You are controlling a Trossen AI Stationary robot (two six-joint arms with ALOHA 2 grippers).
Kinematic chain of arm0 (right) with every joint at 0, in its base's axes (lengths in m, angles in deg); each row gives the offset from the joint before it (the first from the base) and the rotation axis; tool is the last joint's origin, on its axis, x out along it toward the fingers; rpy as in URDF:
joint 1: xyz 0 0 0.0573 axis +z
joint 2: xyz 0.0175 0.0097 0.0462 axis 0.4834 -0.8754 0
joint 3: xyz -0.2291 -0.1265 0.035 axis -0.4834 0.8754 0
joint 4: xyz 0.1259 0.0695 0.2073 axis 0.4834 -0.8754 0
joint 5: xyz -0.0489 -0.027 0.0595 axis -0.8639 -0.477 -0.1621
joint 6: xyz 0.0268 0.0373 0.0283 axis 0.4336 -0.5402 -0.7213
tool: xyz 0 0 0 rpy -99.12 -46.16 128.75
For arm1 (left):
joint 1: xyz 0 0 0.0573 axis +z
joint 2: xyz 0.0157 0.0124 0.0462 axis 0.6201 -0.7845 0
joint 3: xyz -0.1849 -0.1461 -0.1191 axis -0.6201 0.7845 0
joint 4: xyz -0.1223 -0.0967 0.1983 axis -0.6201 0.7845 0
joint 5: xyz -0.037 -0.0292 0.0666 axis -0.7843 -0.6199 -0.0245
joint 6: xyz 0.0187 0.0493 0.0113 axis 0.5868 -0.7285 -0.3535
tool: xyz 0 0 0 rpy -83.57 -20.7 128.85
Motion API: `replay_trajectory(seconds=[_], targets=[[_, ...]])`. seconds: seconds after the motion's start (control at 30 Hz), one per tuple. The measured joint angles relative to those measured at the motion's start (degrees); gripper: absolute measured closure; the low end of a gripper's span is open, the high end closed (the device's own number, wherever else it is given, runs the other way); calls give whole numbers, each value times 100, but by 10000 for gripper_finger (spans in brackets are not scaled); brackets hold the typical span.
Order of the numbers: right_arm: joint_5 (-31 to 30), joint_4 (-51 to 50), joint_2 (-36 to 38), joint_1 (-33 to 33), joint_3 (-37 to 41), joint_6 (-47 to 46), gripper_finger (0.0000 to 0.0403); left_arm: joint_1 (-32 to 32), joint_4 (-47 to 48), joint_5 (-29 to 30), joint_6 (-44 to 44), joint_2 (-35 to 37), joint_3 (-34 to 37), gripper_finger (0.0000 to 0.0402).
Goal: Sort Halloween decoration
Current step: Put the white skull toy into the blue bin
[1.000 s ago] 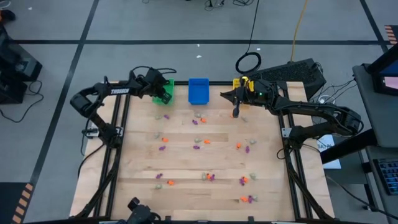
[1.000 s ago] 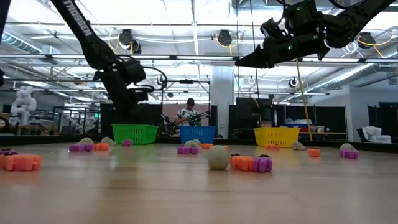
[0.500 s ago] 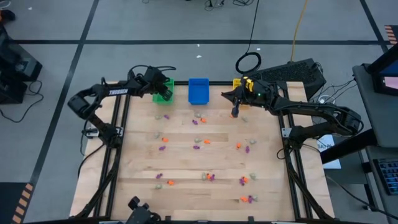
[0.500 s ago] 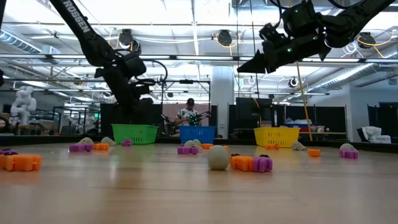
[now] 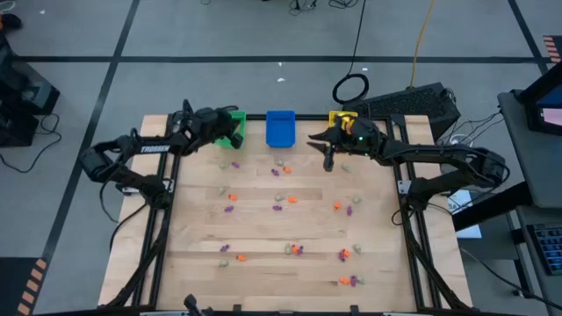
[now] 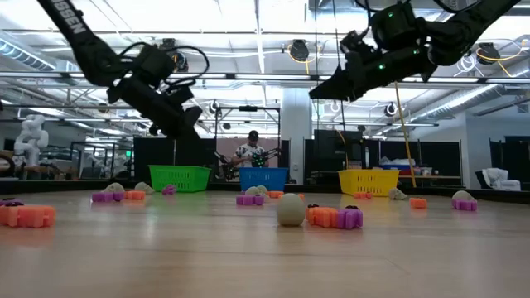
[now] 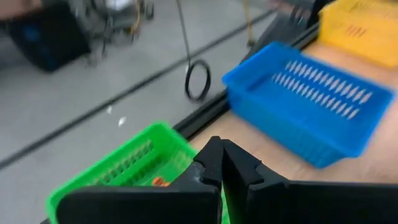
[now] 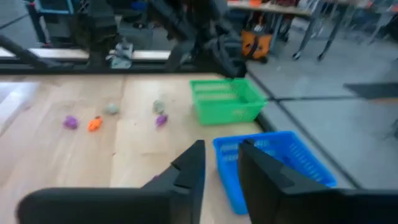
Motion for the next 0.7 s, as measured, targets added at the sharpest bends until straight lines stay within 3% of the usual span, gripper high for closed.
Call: replay_trajectory(seconds=[0.23,0.37,0.7], targets=[[0,-227,-1038,278,-787,-369,275,-238,-1675,-4,-37,58,586,394],[4,-849,-1619,414,-1194,-423,273,-237,-1778,-4,-142,56,639,394],[-150,-1232,-2477,579,-1776,-896,273,-239,-1730,-63,-355,56,639,394]])
